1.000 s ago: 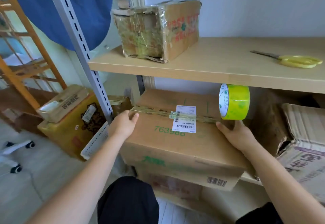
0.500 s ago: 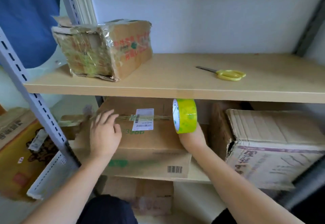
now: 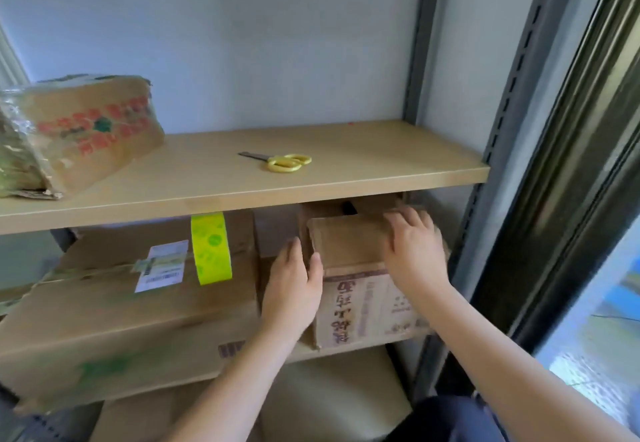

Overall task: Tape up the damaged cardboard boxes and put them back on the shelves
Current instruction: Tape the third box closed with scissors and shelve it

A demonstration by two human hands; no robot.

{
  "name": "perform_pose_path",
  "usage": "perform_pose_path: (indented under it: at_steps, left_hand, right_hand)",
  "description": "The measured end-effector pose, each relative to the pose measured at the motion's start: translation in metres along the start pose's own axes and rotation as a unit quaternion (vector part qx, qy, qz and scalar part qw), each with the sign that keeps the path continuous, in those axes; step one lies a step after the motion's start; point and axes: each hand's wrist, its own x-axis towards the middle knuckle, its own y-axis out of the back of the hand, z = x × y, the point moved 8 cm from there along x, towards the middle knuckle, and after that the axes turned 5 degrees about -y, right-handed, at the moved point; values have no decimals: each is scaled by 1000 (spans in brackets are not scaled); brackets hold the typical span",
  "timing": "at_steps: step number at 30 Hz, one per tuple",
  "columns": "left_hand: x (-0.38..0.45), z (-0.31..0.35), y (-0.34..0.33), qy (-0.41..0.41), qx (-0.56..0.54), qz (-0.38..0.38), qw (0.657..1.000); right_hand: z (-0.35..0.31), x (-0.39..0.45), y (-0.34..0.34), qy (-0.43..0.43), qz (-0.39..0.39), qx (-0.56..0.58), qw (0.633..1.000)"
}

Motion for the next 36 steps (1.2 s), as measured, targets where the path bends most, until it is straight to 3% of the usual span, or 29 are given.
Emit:
perform_pose_path:
  at_steps: [2,4,8,11,16,21,23,25,27,29,31,34,36]
  left_hand:
    - [4,7,-19,6,-3,-36,999]
    - [4,6,-36,32,-65,-54,996]
    - [-3,-4,-50,101,-185,-18,977]
    - [-11,-11,-59,182,-261,-13,948]
    - [-36,-9,-56,243,-335,19,910]
    - [-82,14,-46,229,-316,67,918]
    - [-101,40,-56,219,-283,99,929]
    - [-113,71,-79,221,-280,81,931]
    - [-121,97,-103,224,-300,34,927]
    - [-124,100,-110,235,-350,27,906]
    - [-124,86,-95,243,-390,74,885]
    - [-118,46,-54,260,-353,195,877]
    - [-108,28,-35,256,-313,226,886]
  right_hand:
    - [50,11,-7,-78,-16,-7,997]
    - [89,13,-25,-142,-64,79,985]
    - [120,0,-58,-272,-160,281,906]
    - [121,-4,-59,-269,-148,299,903]
    - [120,-26,-54,-256,-143,320,901]
    - [115,-33,-51,-261,-178,391,865]
    - [103,-33,-52,-269,-172,388,865]
    - [86,-34,-53,-275,-182,377,866]
    - [69,-33,-55,-257,-219,367,867]
    - [60,-30,-49,-187,-234,264,917]
    - [51,-31,-41,-92,-227,138,960]
    - [37,-40,-43,15,-250,32,968]
    - [37,-42,-42,41,-232,12,972]
